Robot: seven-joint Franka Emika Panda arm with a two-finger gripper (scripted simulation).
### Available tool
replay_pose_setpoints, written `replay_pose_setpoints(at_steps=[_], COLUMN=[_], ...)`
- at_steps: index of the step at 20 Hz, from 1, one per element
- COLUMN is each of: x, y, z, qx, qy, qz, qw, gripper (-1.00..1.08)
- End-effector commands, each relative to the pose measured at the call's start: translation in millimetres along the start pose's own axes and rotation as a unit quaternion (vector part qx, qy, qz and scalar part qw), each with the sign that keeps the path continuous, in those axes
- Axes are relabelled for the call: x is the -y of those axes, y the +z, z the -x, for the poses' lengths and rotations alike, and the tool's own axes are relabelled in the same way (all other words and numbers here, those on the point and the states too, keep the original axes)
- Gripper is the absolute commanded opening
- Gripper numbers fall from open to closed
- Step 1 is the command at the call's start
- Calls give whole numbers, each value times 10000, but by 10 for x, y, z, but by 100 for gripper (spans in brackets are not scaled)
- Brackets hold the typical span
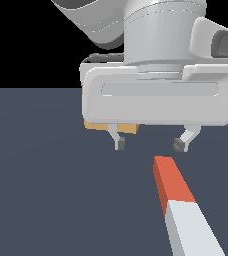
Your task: Insert the peg into the horizontal hole in a box.
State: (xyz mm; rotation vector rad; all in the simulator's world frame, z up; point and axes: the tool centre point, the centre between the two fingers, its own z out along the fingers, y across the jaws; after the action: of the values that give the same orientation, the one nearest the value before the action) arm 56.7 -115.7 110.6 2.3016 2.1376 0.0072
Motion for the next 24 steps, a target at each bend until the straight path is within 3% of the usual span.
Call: replay_pose_setpoints(at_steps=[1, 11, 24], x=[-101, -349, -413], y=[102, 347, 420], z=[211, 737, 870], qx=[5, 14, 16], qy=[73, 263, 313], qz=[-3, -14, -17], qw=[10000, 9997, 9995], gripper=[100, 100, 100])
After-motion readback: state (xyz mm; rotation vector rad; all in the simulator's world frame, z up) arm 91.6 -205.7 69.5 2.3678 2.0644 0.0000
